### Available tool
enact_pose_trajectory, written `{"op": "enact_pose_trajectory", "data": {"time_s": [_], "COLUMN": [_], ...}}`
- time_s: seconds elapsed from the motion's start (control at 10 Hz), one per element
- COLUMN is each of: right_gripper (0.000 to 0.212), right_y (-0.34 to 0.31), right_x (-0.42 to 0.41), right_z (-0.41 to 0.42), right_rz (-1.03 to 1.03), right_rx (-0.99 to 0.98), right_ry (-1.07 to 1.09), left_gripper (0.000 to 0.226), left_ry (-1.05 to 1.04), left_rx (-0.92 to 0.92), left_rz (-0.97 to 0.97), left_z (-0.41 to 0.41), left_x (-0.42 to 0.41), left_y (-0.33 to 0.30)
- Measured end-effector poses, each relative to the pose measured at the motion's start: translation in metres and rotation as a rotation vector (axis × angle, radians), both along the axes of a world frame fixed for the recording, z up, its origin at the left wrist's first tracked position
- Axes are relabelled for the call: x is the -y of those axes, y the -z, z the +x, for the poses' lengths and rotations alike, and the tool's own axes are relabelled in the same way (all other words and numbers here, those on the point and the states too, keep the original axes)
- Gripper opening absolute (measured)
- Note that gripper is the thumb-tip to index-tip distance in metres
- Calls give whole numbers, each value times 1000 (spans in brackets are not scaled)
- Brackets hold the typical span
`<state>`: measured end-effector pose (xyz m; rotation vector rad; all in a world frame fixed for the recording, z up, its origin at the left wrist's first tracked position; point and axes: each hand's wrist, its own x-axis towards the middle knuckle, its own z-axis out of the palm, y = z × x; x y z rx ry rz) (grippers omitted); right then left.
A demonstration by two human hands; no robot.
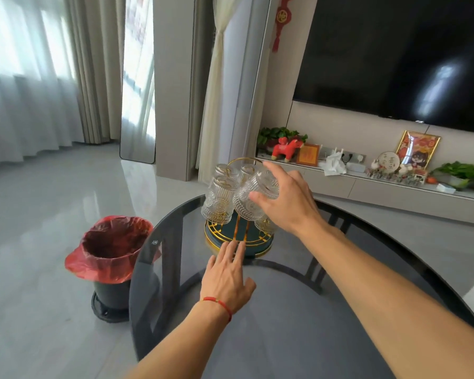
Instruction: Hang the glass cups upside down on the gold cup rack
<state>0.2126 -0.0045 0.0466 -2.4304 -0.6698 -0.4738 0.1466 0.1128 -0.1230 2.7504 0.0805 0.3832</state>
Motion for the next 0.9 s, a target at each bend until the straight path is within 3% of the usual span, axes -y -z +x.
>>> {"op": "enact_pose_trajectory", "data": {"time_s": [0.3, 0.5, 0.7, 0.9], "right_gripper": [59, 48, 51, 60], "right_y": [25, 43, 47, 51], "right_x": [-32, -40, -40, -9], "right_z": [29, 30, 27, -2], "right_rz": [-114, -167, -260, -172], "right_rx": [26, 189, 145, 103], "right_ry": [53, 123, 146, -3], "left_gripper": [85, 80, 76, 60], "left_ry": [-22, -7, -8, -57], "left_rx": [-23, -11, -48, 42], "left_rz": [39, 116, 143, 76], "left_z": [3, 0, -7, -30], "left_x": [5, 7, 4, 1], "left_y": [3, 1, -4, -20]}}
